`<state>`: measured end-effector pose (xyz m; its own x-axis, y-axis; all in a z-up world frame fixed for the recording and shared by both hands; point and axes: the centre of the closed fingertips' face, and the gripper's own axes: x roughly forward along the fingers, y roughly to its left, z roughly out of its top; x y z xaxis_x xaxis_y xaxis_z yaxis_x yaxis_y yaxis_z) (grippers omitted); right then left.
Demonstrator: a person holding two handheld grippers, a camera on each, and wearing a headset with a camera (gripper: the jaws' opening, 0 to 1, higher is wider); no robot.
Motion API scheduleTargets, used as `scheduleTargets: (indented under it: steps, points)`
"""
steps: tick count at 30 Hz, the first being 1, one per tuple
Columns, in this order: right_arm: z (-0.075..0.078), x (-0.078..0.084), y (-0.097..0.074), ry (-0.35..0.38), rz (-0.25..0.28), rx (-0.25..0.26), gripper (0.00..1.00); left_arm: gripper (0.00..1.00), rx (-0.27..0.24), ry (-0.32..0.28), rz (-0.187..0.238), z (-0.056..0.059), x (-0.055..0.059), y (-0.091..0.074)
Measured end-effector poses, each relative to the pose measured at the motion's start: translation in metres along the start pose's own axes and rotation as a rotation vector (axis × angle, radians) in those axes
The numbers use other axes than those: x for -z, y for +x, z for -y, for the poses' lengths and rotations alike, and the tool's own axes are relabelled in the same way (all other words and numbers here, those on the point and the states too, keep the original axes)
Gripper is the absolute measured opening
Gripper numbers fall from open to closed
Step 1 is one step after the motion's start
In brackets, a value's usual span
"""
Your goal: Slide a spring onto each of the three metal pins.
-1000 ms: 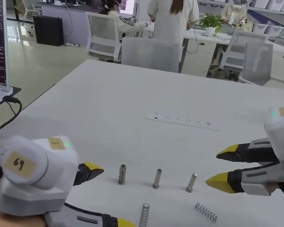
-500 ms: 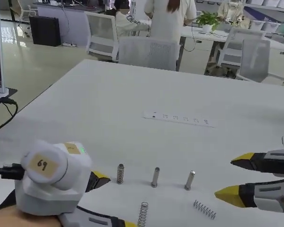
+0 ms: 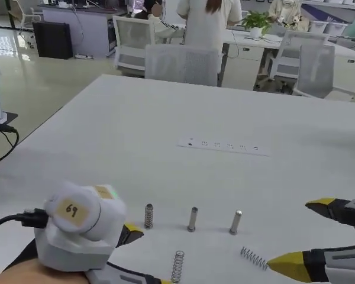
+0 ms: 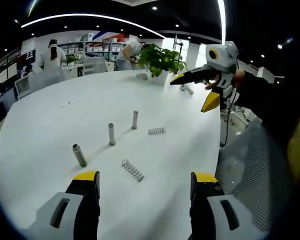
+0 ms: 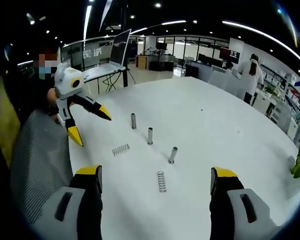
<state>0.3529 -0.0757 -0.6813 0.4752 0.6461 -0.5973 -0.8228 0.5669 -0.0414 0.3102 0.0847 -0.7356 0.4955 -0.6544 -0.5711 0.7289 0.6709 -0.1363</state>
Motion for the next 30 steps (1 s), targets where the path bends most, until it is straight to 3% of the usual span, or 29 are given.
scheduleTargets:
  steps: [9,15,30]
  points:
    - [-0.001,0.0,0.0,0.004,0.008,-0.001,0.9,0.57,-0.027,0.006,-0.079,-0.006,0.012,0.02]
    - [-0.004,0.001,0.002,0.008,0.008,-0.012,0.92,0.47,-0.067,-0.034,-0.103,-0.017,0.019,0.034]
    - [-0.006,0.006,0.003,0.012,-0.003,-0.019,0.9,0.36,-0.148,0.011,-0.148,-0.023,0.031,0.059]
